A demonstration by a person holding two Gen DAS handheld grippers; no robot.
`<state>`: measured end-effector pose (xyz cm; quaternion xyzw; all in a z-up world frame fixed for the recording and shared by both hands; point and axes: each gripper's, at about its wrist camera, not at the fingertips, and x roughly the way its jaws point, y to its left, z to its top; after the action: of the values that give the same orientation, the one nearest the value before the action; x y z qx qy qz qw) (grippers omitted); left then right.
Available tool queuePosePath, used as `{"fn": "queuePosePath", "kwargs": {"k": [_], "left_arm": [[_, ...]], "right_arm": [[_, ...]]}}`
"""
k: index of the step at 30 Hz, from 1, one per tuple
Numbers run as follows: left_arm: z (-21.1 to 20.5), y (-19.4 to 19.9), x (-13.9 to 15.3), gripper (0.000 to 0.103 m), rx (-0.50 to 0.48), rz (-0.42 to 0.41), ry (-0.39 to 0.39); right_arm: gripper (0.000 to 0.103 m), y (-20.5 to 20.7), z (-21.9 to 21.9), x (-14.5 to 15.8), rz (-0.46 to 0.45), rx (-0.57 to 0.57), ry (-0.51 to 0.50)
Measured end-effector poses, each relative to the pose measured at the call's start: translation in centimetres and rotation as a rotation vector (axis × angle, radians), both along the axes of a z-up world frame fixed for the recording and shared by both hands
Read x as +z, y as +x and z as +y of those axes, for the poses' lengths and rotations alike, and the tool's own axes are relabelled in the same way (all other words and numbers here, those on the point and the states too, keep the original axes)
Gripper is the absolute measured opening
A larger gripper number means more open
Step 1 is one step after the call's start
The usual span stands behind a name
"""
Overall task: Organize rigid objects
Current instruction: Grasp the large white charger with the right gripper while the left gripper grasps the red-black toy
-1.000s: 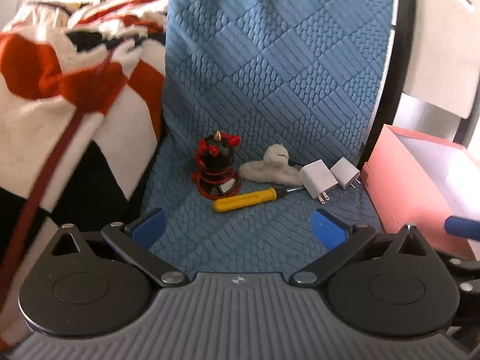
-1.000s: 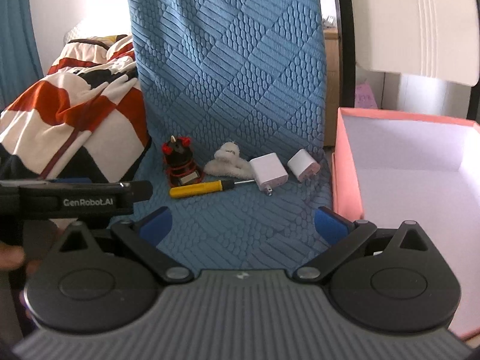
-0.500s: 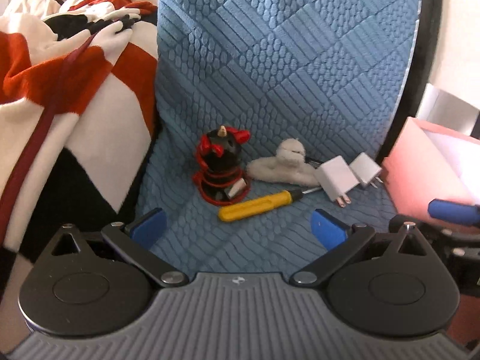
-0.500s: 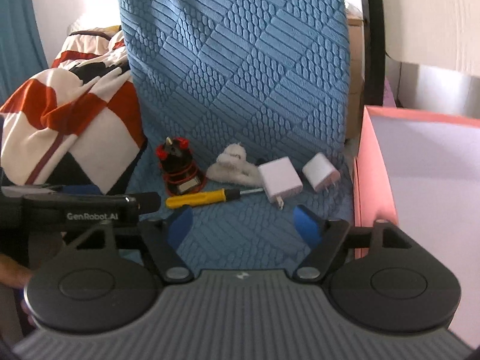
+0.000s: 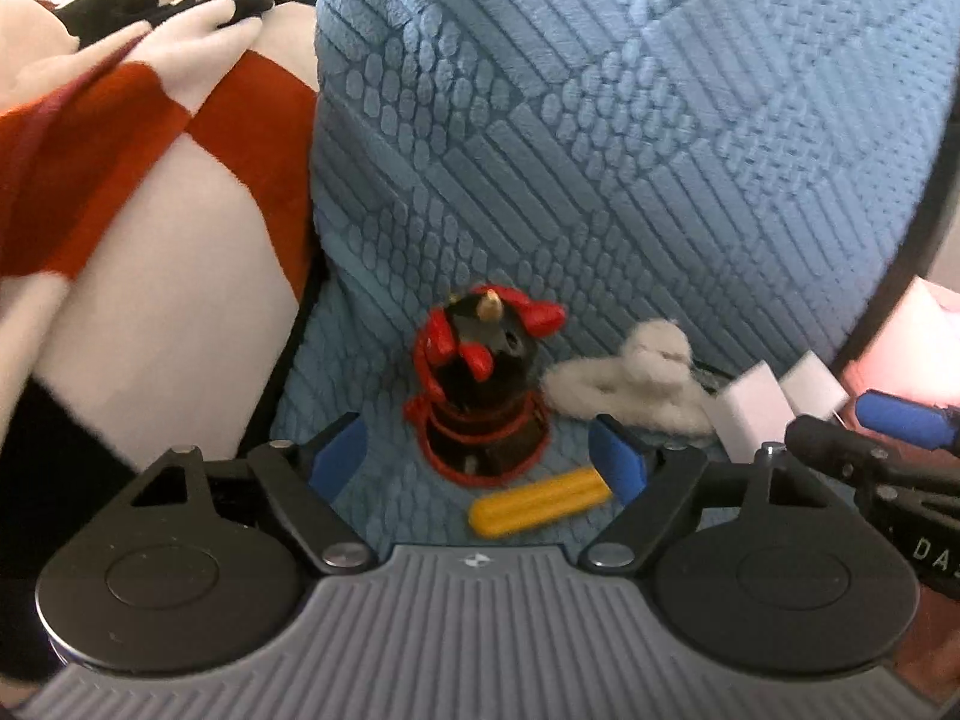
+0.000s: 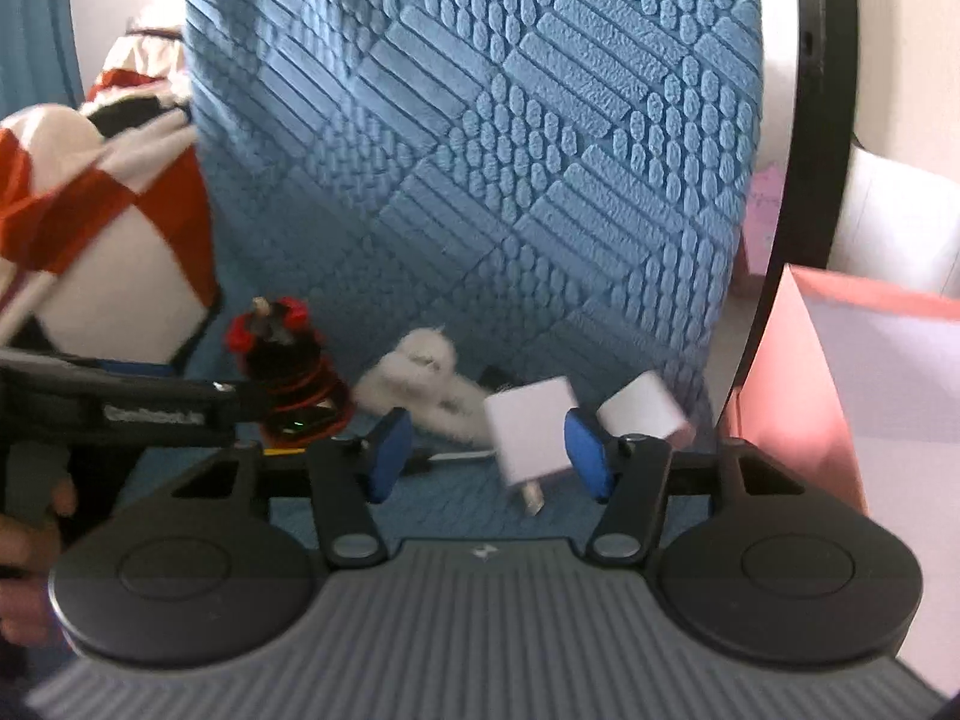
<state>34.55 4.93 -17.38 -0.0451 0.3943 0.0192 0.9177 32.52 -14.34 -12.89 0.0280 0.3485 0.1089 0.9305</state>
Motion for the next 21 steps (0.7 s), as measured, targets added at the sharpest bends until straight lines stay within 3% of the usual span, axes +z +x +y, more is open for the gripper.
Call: {"fn": "queuePosePath", "kwargs": {"k": [5,11,14,19,21], "left_arm": [[0.5,2.7,-1.3,0.085,0.029,0.009,-0.005],[0.9,5.1,-2.0,0.084,0.070,0.005,-0.020],[0.7,5.5,-2.1,0.080,0.074,0.005,-0.023],[0.2,5.8,-2.4,0.073,0.067,0.008,0.006],[0.3,5.9,-2.3,0.070,0.067,0.003,-0.011]], "right_arm": [[0.059,2.9,-0.3,-1.5,0.095,-0.010,-0.018],[0.059,5.0,-0.1,-3.0,0.131,0.021,-0.075],[0.062,5.9,-0.3,-3.9,0.177,0.011,-0.039],[0.060,6.9,0.9,-4.5,0.190,0.099,-0.154],[0.059,7.4,0.4,-5.0,0.210,0.061,-0.121]]}}
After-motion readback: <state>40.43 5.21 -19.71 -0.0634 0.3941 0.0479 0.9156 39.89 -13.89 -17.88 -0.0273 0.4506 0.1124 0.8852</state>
